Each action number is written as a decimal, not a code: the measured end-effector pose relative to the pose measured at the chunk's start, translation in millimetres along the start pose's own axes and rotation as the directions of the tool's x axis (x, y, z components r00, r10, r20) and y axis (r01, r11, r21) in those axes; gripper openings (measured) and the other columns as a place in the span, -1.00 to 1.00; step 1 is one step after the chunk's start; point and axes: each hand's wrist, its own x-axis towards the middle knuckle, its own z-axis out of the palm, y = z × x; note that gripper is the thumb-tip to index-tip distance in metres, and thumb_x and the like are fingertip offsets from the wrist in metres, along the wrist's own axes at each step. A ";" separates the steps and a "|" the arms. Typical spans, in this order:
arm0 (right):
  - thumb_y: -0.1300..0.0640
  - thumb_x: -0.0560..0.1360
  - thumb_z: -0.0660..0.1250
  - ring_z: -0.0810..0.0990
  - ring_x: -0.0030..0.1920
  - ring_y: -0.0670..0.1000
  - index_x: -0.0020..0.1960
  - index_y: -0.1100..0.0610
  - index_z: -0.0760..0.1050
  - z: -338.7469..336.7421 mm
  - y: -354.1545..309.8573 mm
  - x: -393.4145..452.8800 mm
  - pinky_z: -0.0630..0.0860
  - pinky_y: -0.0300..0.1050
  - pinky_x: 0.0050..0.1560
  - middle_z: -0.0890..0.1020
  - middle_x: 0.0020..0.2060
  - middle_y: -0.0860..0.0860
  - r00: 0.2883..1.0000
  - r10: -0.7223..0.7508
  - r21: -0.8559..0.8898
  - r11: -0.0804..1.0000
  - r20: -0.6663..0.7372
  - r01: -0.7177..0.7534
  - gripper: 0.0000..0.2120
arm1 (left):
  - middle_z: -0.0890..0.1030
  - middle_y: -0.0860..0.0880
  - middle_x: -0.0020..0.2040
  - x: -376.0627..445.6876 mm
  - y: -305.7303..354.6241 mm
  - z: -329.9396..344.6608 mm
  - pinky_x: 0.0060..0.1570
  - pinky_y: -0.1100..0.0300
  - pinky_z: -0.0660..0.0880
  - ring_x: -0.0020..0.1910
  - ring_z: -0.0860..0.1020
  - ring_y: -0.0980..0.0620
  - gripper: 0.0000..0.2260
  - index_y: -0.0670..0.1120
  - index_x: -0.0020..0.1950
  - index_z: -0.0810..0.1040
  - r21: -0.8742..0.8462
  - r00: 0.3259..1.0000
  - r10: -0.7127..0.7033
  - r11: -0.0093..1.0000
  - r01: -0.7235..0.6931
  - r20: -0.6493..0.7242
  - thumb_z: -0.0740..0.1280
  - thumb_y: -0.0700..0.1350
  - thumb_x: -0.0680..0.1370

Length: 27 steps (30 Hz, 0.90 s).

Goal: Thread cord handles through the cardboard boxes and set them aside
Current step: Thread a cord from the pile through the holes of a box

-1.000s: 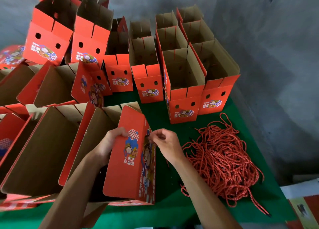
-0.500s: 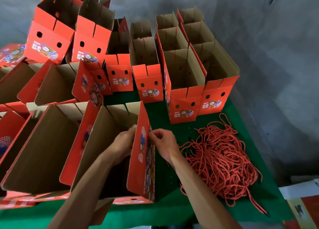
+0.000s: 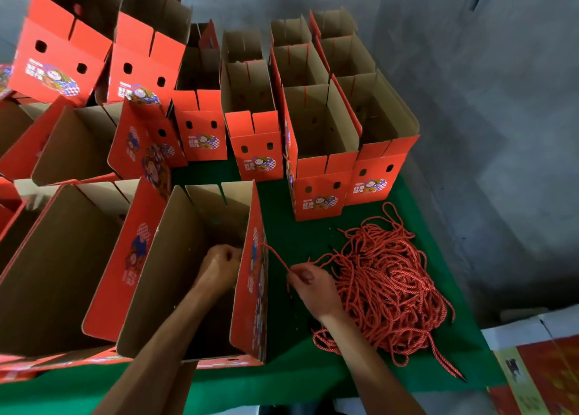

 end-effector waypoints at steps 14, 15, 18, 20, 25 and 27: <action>-0.02 0.61 0.38 0.60 -0.03 0.02 0.18 0.06 0.56 -48.1 36.0 3.7 0.59 0.05 0.05 0.59 0.03 0.04 0.999 0.039 -0.484 0.874 -0.009 -0.038 -0.79 | 0.68 0.07 0.15 -62.5 29.7 -16.2 0.13 -0.01 0.58 0.14 0.67 0.01 -0.48 0.23 0.31 0.47 -0.296 0.936 0.145 0.954 -0.047 0.321 0.38 0.36 0.40; -0.10 0.59 0.39 0.59 -0.02 -0.01 0.23 0.03 0.54 -47.4 38.1 2.7 0.58 0.00 0.05 0.55 0.08 0.01 0.999 0.042 -0.522 0.852 -0.007 -0.040 -0.71 | 0.66 0.03 0.16 -63.5 29.9 -14.0 0.13 -0.01 0.59 0.13 0.66 -0.02 -0.49 0.20 0.33 0.43 -0.271 0.934 0.135 0.962 -0.044 0.330 0.38 0.26 0.41; -0.18 0.57 0.39 0.56 -0.14 -0.06 0.36 -0.07 0.44 -39.9 40.4 0.3 0.55 -0.09 -0.10 0.44 0.16 -0.05 0.999 -0.037 -0.625 0.781 -0.029 0.010 -0.57 | 0.62 -0.05 0.19 -63.3 28.1 -13.8 0.19 -0.11 0.58 0.15 0.63 -0.08 -0.48 0.20 0.39 0.38 -0.251 0.941 0.094 0.968 -0.010 0.325 0.32 0.11 0.42; -0.16 0.58 0.38 0.61 -0.14 -0.03 0.39 -0.11 0.42 -33.6 39.0 2.0 0.59 -0.06 -0.12 0.42 0.20 -0.04 0.994 -0.106 -0.685 0.724 0.004 0.080 -0.58 | 0.62 -0.06 0.20 -61.3 24.6 -16.7 0.19 -0.13 0.57 0.15 0.64 -0.11 -0.48 0.20 0.40 0.37 -0.241 0.943 0.067 0.970 0.014 0.326 0.30 0.11 0.42; -0.12 0.65 0.30 0.59 -0.06 -0.09 0.19 -0.07 0.62 -28.1 25.8 6.2 0.59 -0.15 -0.09 0.44 0.08 -0.08 0.994 -0.104 -0.738 0.668 0.034 0.095 -0.78 | 0.67 -0.07 0.14 -56.2 18.1 -19.7 0.10 -0.06 0.61 0.09 0.68 -0.11 -0.62 0.17 0.23 0.46 -0.258 0.948 0.051 0.966 0.034 0.315 0.30 0.10 0.41; -0.15 0.65 0.29 0.56 -0.09 -0.10 0.07 -0.11 0.66 -29.5 8.4 8.0 0.54 -0.11 -0.06 0.49 -0.01 -0.10 0.995 -0.095 -0.601 0.794 0.027 0.092 -0.79 | 0.68 -0.07 0.12 -57.1 18.3 -22.4 0.07 -0.02 0.62 0.08 0.69 -0.09 -0.67 0.16 0.18 0.48 -0.269 0.957 0.073 0.963 0.006 0.282 0.29 0.07 0.42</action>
